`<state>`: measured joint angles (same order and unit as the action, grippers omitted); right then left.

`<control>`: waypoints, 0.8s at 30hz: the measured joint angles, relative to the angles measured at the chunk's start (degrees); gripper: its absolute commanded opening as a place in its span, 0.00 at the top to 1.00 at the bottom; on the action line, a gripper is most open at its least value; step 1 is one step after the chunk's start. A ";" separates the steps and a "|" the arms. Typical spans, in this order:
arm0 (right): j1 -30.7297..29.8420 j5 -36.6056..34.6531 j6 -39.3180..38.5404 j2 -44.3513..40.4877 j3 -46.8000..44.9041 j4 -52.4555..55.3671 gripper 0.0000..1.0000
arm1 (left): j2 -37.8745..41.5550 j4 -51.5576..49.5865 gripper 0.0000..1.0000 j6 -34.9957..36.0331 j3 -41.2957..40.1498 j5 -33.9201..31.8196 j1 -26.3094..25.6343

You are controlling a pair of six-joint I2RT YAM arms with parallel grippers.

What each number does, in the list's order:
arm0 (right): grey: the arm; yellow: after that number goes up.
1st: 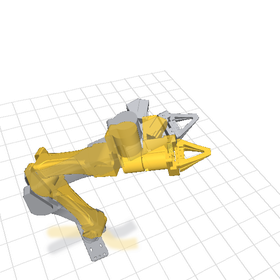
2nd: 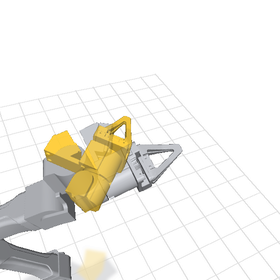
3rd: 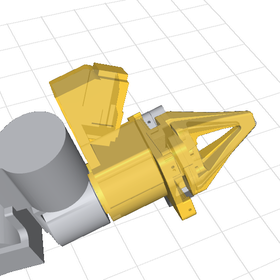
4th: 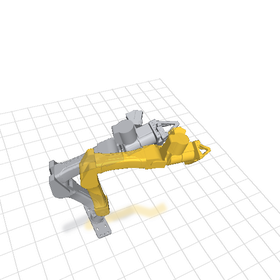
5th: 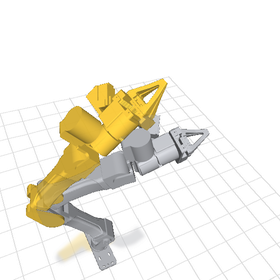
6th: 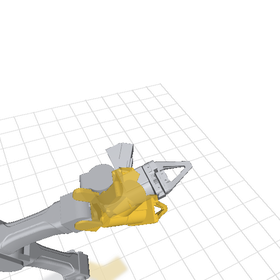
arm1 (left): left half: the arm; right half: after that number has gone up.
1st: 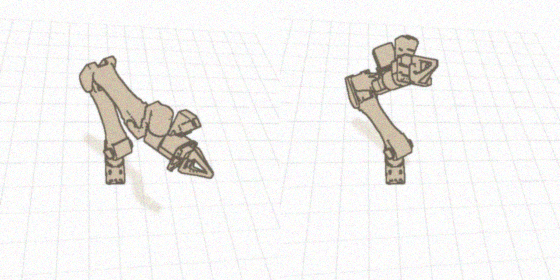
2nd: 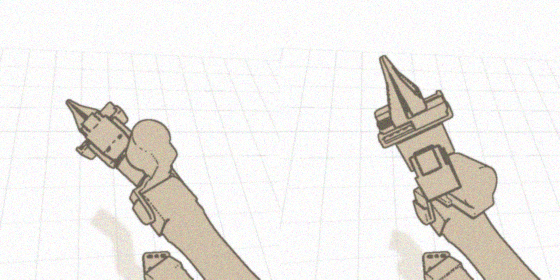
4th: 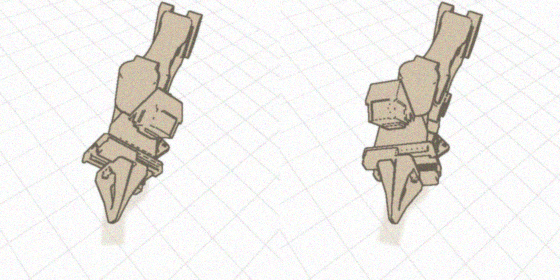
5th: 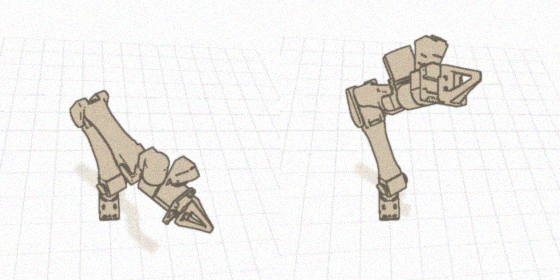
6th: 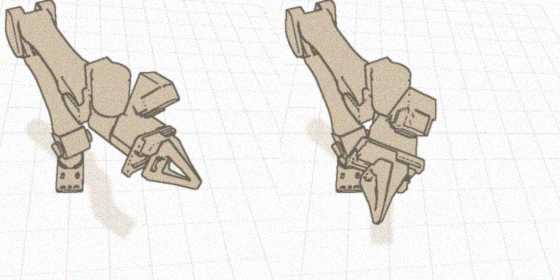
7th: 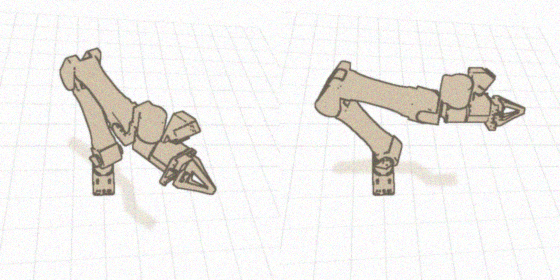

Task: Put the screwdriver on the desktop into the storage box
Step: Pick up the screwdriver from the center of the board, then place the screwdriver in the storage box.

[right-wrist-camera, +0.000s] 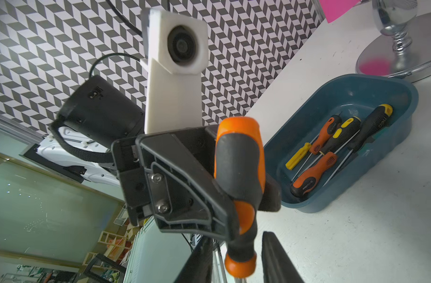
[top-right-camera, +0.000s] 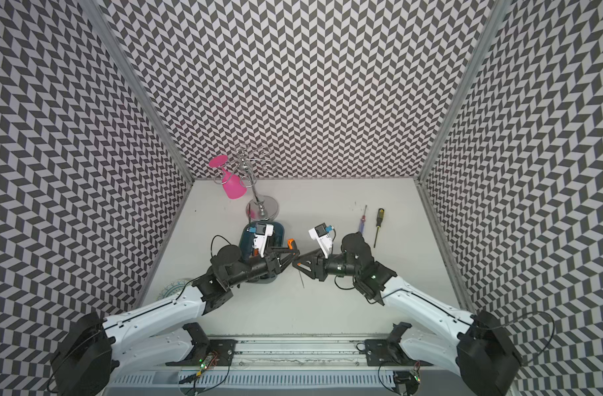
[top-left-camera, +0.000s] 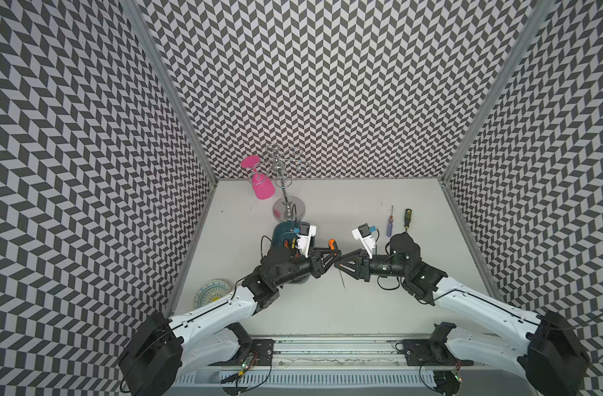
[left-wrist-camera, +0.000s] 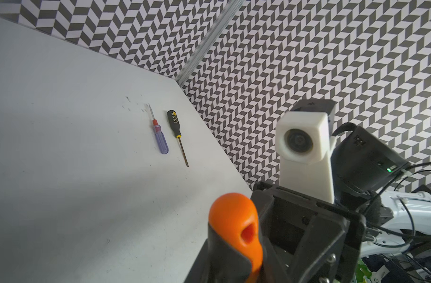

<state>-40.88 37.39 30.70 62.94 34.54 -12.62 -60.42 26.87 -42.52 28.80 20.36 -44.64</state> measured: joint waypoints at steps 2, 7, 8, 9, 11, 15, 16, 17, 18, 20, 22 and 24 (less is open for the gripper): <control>0.02 -0.74 -0.68 -0.55 -0.02 1.11 0.63 | 1.18 -3.06 1.00 1.11 0.96 -0.83 0.13; 0.02 -2.82 -1.40 -2.38 -1.29 2.62 0.63 | 4.59 -10.58 1.00 3.23 2.69 -2.78 1.90; 0.02 -3.26 -1.55 -2.67 -1.55 3.15 0.63 | 5.20 -12.41 1.00 3.65 3.10 -3.23 2.45; 0.02 -3.72 -1.75 -2.95 -1.79 3.63 0.63 | 5.70 -14.10 1.00 3.98 3.45 -3.65 2.97; 0.02 -4.61 -2.14 -3.45 -2.19 4.50 0.63 | 6.71 -18.23 1.00 4.76 4.33 -4.74 4.28; 0.02 -6.12 -2.93 -3.96 -2.51 5.81 0.63 | 7.93 -26.80 1.00 6.64 6.38 -7.30 6.78; 0.02 -6.45 -3.19 -4.04 -2.51 6.16 0.63 | 7.98 -29.03 1.00 7.06 7.06 -7.91 7.41; 0.02 -6.64 -3.32 -4.11 -2.51 6.40 0.63 | 7.98 -30.86 1.00 7.43 7.69 -8.57 7.96; 0.02 -7.02 -3.52 -4.11 -2.51 6.64 0.63 | 7.96 -33.11 1.00 8.04 8.46 -9.38 8.57; 0.02 -7.52 -3.76 -4.11 -2.54 6.97 0.63 | 7.87 -36.96 1.00 8.96 9.88 -11.06 9.53; 0.02 -8.11 -3.96 -4.13 -2.67 7.13 0.63 | 7.10 -41.05 1.00 10.05 12.07 -13.49 10.29; 0.07 -8.35 -4.13 -4.13 -2.89 7.32 0.63 | 5.73 -44.52 1.00 11.04 14.45 -16.02 10.67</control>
<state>-40.82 29.04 26.57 58.81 31.66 -5.30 -54.70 -17.65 -31.48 43.24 4.34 -33.98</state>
